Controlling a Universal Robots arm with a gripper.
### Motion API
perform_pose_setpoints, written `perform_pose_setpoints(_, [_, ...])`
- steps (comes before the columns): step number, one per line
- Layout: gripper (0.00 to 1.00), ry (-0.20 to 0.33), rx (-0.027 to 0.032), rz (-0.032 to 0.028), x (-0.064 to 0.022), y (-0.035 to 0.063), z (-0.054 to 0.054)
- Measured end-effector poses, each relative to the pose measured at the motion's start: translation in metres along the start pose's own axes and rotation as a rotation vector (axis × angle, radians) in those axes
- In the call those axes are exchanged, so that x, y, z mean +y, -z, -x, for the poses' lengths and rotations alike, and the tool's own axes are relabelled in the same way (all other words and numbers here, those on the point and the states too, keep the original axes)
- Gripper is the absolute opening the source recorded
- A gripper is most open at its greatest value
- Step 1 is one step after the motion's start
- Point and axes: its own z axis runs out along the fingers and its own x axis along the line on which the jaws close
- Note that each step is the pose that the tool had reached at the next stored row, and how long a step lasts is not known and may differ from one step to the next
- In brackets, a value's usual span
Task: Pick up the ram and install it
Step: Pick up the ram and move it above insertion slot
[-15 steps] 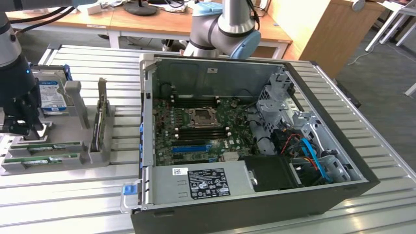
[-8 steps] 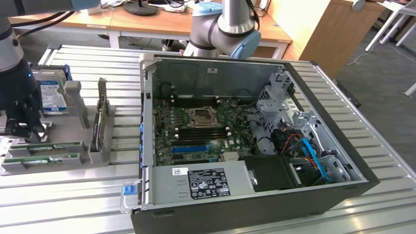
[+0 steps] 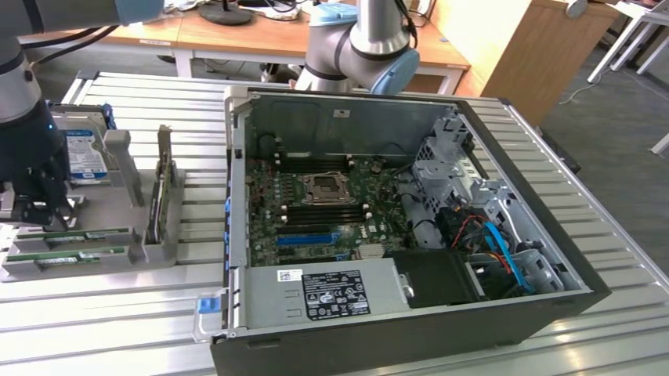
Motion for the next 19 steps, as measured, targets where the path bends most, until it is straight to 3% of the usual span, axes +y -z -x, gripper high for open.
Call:
perform_pose_setpoints(6, [0.3, 0.0, 0.0001, 0.0, -0.0002, -0.0051, -0.0001])
perform_pose_setpoints(19, [0.3, 0.0, 0.0001, 0.0, -0.0002, -0.0051, -0.0047])
